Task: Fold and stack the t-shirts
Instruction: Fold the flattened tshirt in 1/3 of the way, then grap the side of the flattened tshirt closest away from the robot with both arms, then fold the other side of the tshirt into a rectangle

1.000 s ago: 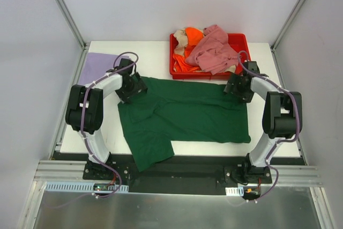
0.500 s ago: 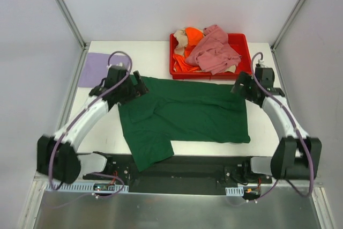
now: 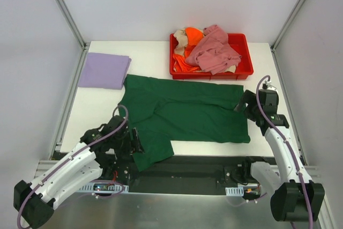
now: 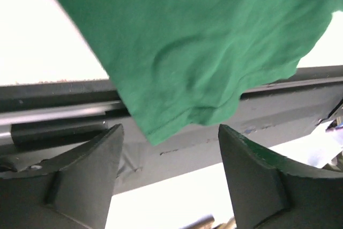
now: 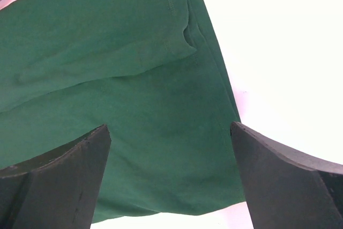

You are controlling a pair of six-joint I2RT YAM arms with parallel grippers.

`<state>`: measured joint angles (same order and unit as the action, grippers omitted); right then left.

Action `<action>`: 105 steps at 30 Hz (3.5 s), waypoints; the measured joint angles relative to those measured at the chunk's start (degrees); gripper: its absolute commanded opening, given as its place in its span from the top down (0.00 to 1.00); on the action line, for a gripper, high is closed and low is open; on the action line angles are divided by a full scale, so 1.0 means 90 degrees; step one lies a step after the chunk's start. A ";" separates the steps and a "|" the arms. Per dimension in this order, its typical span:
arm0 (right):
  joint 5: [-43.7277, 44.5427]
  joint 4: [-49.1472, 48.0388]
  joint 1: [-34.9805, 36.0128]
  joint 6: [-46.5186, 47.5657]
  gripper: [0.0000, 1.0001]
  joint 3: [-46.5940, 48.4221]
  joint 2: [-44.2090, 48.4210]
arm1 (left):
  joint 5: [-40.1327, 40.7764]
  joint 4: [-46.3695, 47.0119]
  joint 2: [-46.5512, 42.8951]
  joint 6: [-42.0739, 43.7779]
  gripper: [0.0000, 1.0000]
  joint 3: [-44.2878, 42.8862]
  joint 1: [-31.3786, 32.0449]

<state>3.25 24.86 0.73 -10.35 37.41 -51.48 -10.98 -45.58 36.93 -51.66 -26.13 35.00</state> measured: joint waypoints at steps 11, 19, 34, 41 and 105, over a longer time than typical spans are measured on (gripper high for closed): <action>0.0182 0.0007 0.0000 0.0000 0.04 -0.0078 0.0010 | -0.0675 -0.0073 0.0262 -0.0544 0.57 0.0673 0.0403; 0.0357 0.0063 0.0000 -0.0121 0.04 -0.0216 0.0063 | -0.0945 0.0500 0.0792 -0.0556 0.67 0.0833 0.0607; 0.0051 0.1464 0.0000 -0.1073 0.03 -0.0537 0.0831 | -0.0801 0.0712 0.0427 -0.0491 1.00 0.0699 0.0619; 0.0066 0.1991 0.0000 -0.1763 0.06 -0.1275 0.0821 | -0.0916 0.1086 0.0027 -0.0471 1.00 0.0427 0.0619; 0.0712 0.0231 -0.0002 -0.1877 0.82 0.0342 -0.1260 | 0.2084 0.3364 0.2744 0.1863 1.00 -0.2897 -0.1277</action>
<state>9.65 26.94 0.71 -27.24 40.49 -62.83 7.77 -15.31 61.63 -34.89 -52.21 23.51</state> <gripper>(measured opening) 0.179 0.003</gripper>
